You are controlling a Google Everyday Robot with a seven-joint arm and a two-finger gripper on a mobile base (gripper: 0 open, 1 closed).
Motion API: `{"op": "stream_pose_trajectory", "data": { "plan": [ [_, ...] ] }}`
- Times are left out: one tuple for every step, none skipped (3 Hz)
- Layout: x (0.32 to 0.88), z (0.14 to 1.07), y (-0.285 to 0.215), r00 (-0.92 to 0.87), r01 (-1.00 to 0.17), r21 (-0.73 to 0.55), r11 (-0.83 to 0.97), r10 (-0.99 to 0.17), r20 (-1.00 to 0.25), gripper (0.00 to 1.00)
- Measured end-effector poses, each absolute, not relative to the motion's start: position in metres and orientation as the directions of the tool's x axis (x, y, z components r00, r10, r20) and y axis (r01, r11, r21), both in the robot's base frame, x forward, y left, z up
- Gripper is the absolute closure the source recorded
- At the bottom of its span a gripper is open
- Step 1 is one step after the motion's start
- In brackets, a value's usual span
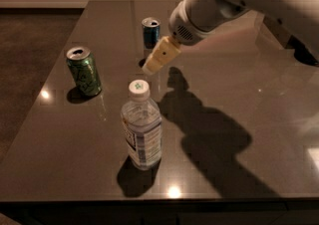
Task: Knock redbull can over
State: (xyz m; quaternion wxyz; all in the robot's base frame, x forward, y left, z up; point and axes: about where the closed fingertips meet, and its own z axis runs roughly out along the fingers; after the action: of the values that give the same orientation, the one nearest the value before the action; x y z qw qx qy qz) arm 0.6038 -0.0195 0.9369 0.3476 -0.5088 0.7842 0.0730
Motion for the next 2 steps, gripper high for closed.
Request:
{"op": "stream_pose_trajectory", "data": {
  "plan": [
    [0.628,0.931,0.001,-0.246,-0.838,-0.237,0.492,-0.727,-0.641,0.00],
    [0.652,0.929,0.017,-0.254,-0.834,-0.220,0.506,-0.707,-0.660,0.00]
  ]
}}
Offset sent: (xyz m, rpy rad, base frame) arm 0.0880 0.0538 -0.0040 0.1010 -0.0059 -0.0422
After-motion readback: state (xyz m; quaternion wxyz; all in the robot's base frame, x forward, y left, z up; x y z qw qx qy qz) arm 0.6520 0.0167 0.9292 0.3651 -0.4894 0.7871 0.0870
